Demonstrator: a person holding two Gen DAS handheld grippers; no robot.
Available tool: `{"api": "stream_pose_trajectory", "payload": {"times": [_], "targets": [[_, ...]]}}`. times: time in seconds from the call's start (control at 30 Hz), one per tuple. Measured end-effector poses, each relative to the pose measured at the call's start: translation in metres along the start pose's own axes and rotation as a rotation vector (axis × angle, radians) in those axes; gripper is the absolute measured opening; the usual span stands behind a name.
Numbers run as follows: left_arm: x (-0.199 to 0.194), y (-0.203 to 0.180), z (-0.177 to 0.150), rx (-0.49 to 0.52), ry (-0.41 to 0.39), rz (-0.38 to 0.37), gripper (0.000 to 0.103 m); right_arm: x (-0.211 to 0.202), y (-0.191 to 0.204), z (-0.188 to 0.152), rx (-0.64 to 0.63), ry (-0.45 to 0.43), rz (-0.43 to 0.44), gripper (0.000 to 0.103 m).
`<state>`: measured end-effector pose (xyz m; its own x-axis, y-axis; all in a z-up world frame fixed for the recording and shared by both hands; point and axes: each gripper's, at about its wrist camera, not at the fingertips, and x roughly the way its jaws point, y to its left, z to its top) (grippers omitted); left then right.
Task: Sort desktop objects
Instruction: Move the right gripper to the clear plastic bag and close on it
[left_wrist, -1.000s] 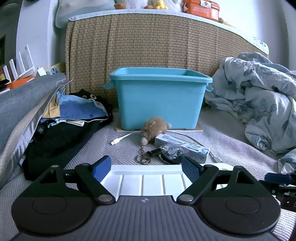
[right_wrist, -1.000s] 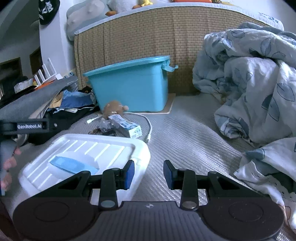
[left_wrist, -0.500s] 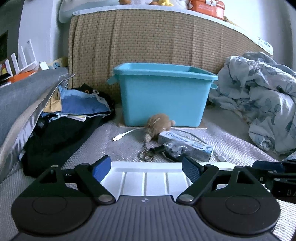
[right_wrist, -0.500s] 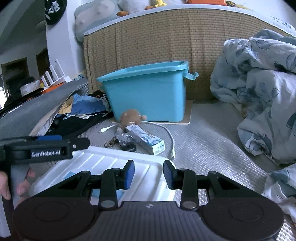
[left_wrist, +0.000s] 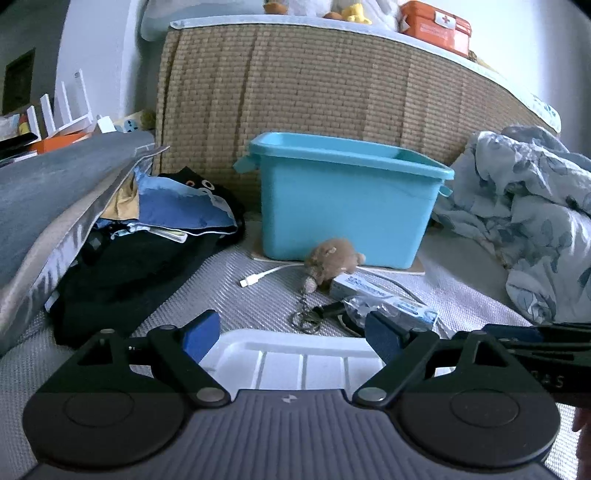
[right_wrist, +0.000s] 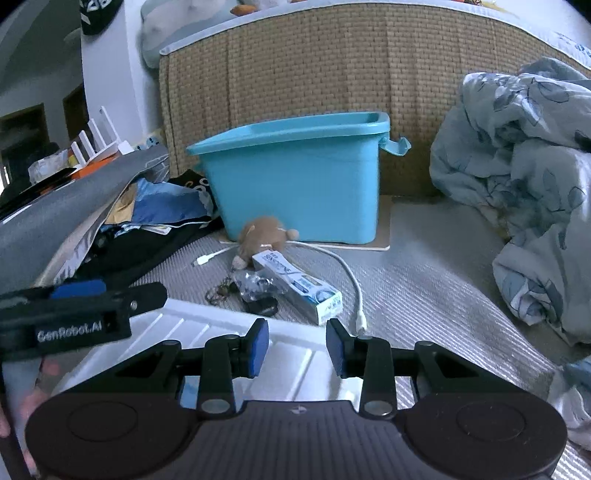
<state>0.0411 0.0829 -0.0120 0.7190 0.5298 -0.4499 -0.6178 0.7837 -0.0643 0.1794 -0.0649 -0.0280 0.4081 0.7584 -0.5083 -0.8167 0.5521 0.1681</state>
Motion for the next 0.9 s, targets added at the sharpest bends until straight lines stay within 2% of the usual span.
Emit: {"api": "stream_pose_trajectory", "payload": {"times": [0.57,0.9], "targets": [[0.008,0.013,0.001,-0.068,0.020,0.032,0.088,0.045,0.022,0.021,-0.009,0.040,0.021,0.039],[0.008,0.025,0.003,-0.133,-0.007,0.061,0.088,0.069,0.026,0.032,-0.031,0.070,0.022,0.040]]}}
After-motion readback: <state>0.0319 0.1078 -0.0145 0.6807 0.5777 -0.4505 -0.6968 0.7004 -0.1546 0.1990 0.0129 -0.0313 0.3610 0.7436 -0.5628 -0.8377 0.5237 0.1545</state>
